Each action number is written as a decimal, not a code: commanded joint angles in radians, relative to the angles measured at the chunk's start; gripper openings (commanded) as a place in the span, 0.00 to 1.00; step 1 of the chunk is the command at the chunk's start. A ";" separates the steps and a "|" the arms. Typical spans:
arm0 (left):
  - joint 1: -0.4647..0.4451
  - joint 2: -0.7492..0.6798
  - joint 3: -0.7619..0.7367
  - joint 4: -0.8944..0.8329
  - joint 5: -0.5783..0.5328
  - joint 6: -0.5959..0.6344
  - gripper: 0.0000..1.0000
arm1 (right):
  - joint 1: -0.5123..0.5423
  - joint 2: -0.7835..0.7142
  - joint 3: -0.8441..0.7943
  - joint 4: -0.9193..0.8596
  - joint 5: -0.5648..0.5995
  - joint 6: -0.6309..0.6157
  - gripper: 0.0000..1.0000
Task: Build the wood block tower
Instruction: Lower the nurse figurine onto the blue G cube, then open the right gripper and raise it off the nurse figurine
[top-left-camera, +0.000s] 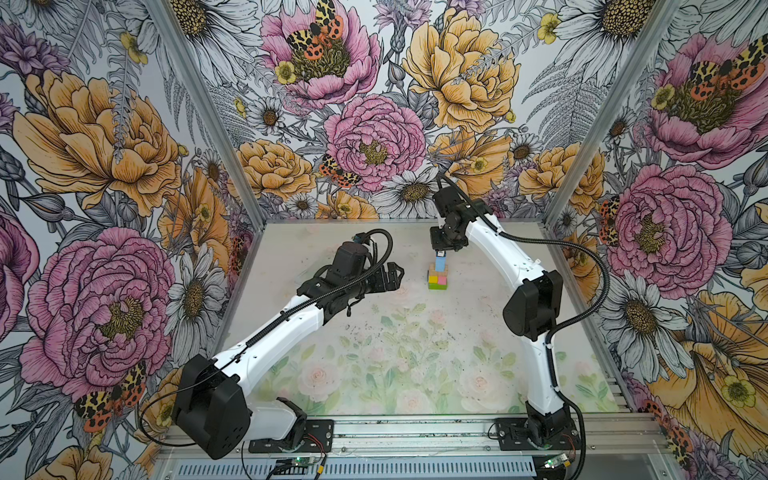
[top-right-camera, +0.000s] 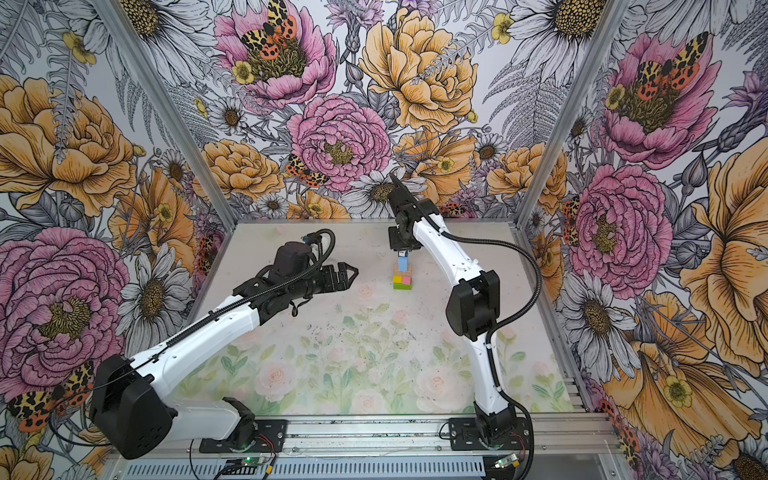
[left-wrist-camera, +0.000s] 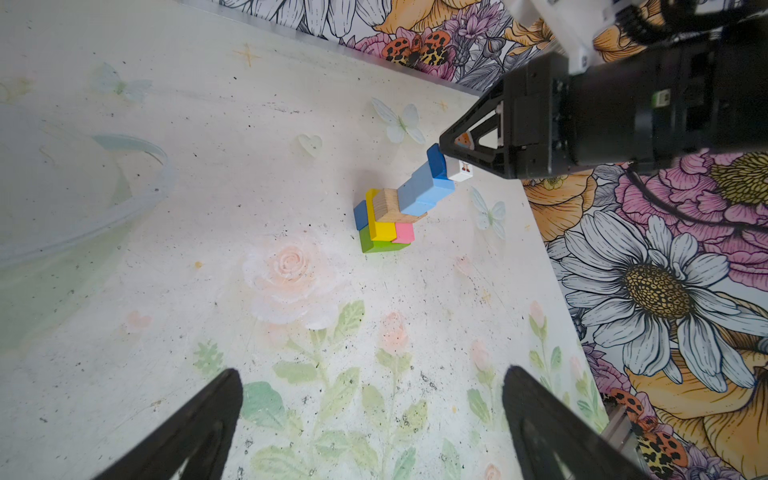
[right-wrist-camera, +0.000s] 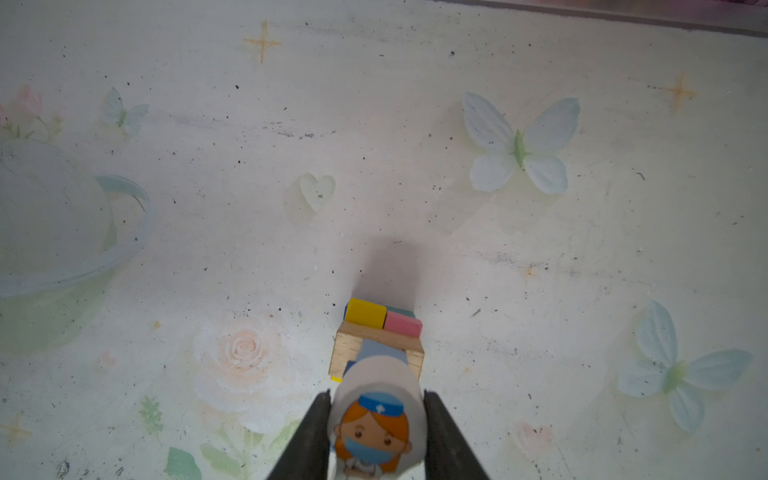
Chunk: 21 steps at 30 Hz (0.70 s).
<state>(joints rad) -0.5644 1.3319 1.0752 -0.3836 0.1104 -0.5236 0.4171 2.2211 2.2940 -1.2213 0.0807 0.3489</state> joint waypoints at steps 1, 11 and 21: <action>0.010 -0.005 0.021 0.026 0.011 0.010 0.99 | -0.007 0.023 0.027 -0.001 -0.002 -0.007 0.37; 0.011 -0.003 0.021 0.026 0.006 0.009 0.99 | -0.009 0.026 0.039 -0.001 -0.014 -0.002 0.48; 0.025 -0.023 0.035 0.002 -0.012 0.030 0.99 | -0.008 -0.050 0.074 0.000 -0.003 -0.013 0.67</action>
<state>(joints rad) -0.5575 1.3315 1.0752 -0.3847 0.1097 -0.5220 0.4126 2.2276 2.3173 -1.2228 0.0734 0.3466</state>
